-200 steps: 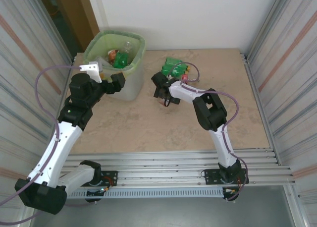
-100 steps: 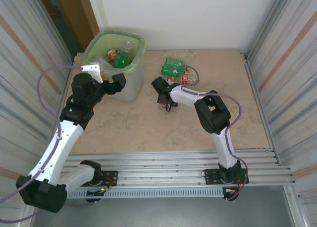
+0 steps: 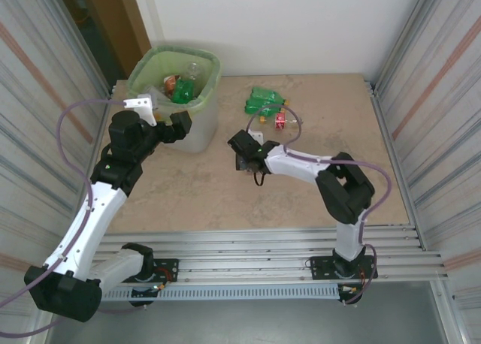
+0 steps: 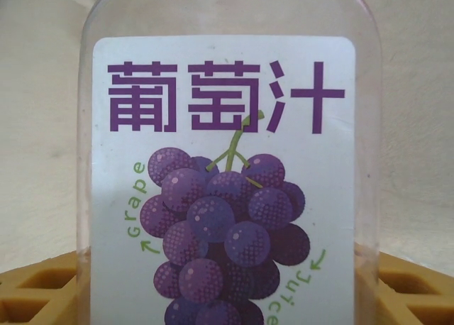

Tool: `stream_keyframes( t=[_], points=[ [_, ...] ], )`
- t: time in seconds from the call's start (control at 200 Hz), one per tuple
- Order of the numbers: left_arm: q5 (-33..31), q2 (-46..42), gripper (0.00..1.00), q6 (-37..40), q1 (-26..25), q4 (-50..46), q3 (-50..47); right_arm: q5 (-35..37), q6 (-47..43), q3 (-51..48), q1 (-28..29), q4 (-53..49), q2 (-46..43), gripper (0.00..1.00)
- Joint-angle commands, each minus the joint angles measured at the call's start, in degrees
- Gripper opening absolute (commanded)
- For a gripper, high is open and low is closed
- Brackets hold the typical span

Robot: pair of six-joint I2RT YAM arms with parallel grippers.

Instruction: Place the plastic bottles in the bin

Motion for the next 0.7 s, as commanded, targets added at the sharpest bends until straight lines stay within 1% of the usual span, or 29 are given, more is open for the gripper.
stream_keyframes(
  t=[0.0, 0.175, 0.286, 0.351, 0.456, 0.696],
  points=[
    [1.16, 0.00, 0.99, -1.07, -0.73, 2.22, -0.01, 3.17, -5.08, -3.87, 1.03, 7.15, -7.76, 0.29],
    [2.52, 0.76, 0.99, -0.65, -3.12, 2.53, 1.50, 4.21, -10.87, -11.00, 2.71, 16.33, -18.45, 0.26],
    [5.77, 1.87, 0.99, -0.63, -5.12, 3.23, 2.66, 4.61, -15.02, -13.96, 3.51, 19.96, -24.15, 0.26],
    [8.71, 2.82, 0.99, -0.92, -6.42, 4.28, 3.32, 4.21, -17.16, -15.38, 3.85, 21.84, -27.51, 0.25],
    [12.97, 4.86, 0.99, -1.93, -8.37, 6.28, 4.66, 3.80, -19.69, -17.10, 4.30, 24.03, -31.53, 0.25],
    [19.52, 10.82, 0.99, -4.49, -14.08, 11.39, 7.75, 3.30, -23.08, -19.38, 4.74, 27.98, -37.55, 0.26]
  ],
)
